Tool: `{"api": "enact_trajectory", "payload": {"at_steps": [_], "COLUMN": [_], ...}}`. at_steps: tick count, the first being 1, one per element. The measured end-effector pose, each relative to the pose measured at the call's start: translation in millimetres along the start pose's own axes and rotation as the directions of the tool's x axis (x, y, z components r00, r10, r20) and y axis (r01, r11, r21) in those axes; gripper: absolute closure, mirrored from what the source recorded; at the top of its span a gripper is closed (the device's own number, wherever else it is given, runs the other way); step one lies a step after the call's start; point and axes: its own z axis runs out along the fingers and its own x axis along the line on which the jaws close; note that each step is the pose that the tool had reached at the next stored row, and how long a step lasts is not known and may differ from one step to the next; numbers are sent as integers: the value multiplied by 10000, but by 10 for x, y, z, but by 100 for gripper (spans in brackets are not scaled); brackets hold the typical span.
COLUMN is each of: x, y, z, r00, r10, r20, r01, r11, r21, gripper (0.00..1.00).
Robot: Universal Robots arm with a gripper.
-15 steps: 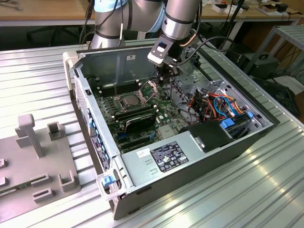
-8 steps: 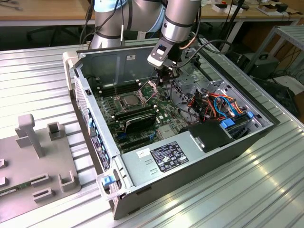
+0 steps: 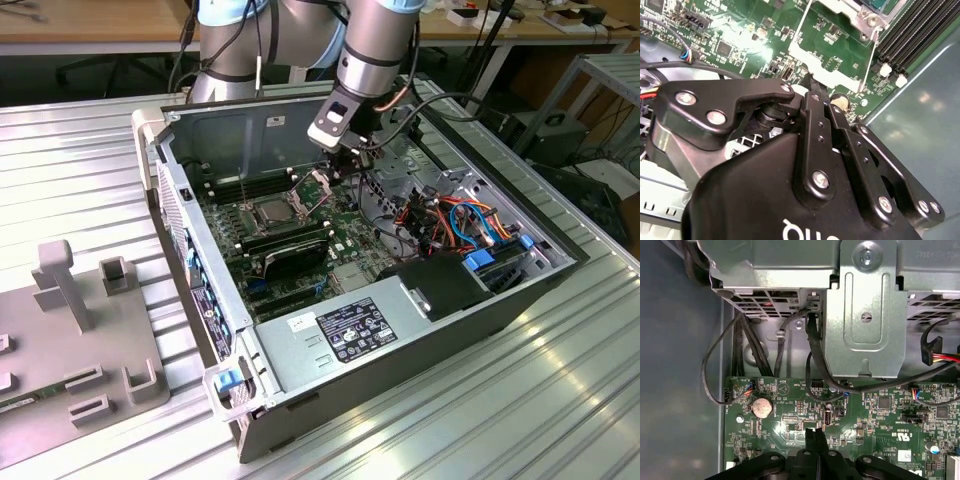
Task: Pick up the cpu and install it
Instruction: 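Close the cpu cover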
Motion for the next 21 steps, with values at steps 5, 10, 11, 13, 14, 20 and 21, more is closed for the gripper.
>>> {"api": "enact_trajectory", "payload": {"at_steps": [5,10,11,13,14,20,21], "x": [5,11,12,13,14,17,17], "y": [-174,-362,-427,-495,-528,-622,-627], "z": [0,4,6,8,9,15,15], "r00": [10000,10000,10000,10000,10000,10000,10000], "r10": [0,2,-1,0,0,1,0], "r20": [1,-1,1,2,2,1,1], "r01": [0,-2,1,0,0,-1,0], "r11": [10000,10000,10000,10000,10000,10000,10000], "r21": [-7,-11,-11,-10,-10,-11,-11], "gripper": [89,89,89,89,89,89,89]}}
